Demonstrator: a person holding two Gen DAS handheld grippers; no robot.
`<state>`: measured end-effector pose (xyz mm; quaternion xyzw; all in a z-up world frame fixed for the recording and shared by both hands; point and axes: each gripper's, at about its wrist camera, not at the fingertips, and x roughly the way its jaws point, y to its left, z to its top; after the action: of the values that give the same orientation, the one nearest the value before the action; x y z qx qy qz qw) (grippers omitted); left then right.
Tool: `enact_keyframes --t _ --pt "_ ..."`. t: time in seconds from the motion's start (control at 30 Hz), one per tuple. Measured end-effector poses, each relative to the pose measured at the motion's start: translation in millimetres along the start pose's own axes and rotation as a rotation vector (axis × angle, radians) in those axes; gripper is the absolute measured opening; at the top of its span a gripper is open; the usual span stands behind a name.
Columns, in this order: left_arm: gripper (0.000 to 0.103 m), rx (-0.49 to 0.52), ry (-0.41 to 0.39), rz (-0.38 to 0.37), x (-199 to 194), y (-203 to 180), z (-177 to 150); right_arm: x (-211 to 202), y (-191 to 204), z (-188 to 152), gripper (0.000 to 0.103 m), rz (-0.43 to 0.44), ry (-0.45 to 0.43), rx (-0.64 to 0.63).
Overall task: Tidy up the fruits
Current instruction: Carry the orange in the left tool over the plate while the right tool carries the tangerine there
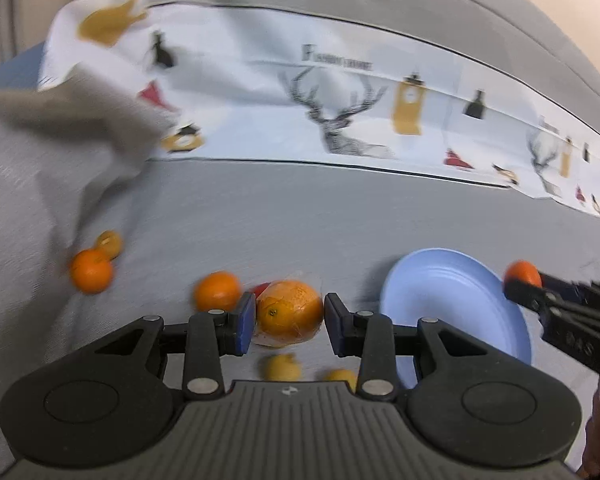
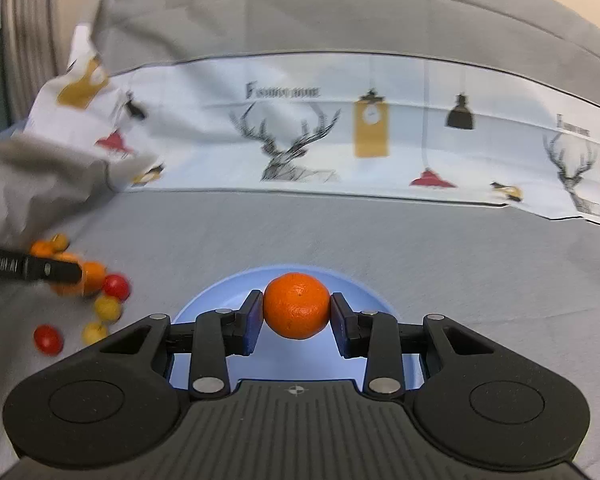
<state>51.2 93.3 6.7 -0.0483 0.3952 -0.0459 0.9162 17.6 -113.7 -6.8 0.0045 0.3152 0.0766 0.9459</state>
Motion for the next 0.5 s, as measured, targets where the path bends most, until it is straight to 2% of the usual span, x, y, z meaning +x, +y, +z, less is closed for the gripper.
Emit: enact_keyframes --t 0.17,0.3,0.5 --pt "0.041 0.092 -0.03 -0.038 0.0 -32.1 -3.0 3.9 -7.0 6.1 0.037 -0.029 -0.003 -0.018" --pt "0.041 0.155 -0.038 -0.063 2.2 -53.2 -6.9 0.1 -21.3 12.0 0.037 -0.062 -0.014 0.024" --pt "0.041 0.212 -0.038 -0.1 7.8 -73.9 -10.2 0.9 -30.0 12.8 0.037 -0.083 0.001 0.037"
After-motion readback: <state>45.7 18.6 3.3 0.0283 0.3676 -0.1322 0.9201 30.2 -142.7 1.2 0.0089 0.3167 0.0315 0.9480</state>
